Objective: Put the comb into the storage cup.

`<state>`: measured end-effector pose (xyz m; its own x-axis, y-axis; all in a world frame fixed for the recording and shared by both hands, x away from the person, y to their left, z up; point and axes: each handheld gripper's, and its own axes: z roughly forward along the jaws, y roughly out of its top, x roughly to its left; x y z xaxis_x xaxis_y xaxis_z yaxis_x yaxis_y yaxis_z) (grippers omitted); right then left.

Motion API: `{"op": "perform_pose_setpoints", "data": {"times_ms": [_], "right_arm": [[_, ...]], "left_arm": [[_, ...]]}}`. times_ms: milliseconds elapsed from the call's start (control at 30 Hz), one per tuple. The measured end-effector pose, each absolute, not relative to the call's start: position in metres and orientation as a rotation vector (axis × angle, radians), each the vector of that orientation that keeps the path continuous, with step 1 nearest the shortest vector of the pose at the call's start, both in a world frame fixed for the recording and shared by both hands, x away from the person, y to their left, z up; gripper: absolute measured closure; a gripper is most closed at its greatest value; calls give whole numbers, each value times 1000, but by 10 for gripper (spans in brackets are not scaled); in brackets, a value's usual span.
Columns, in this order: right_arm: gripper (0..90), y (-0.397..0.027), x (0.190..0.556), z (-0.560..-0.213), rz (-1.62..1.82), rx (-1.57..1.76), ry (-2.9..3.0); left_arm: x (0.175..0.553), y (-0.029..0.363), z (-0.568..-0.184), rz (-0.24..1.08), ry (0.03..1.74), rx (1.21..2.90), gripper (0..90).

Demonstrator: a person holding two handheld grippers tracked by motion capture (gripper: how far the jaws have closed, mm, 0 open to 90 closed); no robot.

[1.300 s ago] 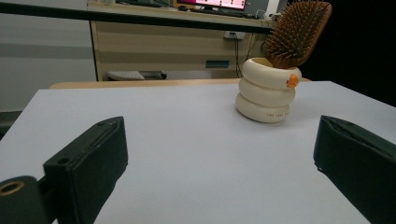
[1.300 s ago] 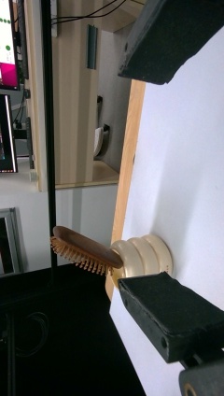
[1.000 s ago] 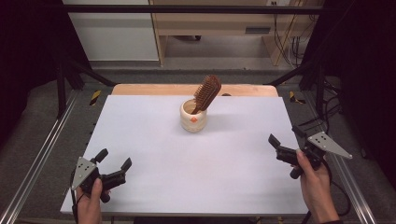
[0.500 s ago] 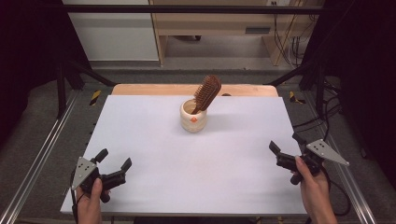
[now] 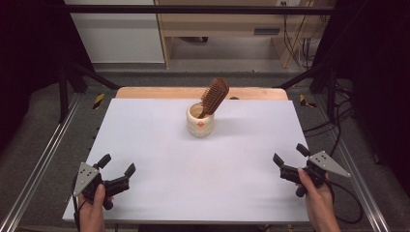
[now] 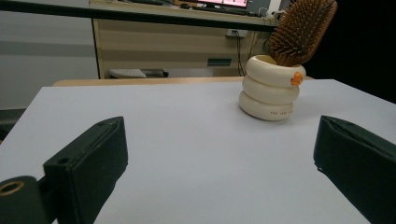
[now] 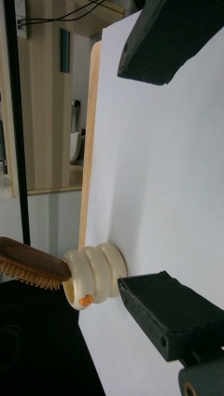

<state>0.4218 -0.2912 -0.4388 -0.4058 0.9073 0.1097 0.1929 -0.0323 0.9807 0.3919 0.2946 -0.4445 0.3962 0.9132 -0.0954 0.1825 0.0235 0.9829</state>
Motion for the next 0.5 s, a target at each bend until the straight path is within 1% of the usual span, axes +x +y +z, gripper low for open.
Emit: {"op": "perform_pose_setpoints", "data": {"times_ms": [500], "right_arm": [[28, -277, 422, -450, 1490, 1127, 1671]], "left_arm": [[392, 294, -445, 770, 1033, 1464, 32]]}}
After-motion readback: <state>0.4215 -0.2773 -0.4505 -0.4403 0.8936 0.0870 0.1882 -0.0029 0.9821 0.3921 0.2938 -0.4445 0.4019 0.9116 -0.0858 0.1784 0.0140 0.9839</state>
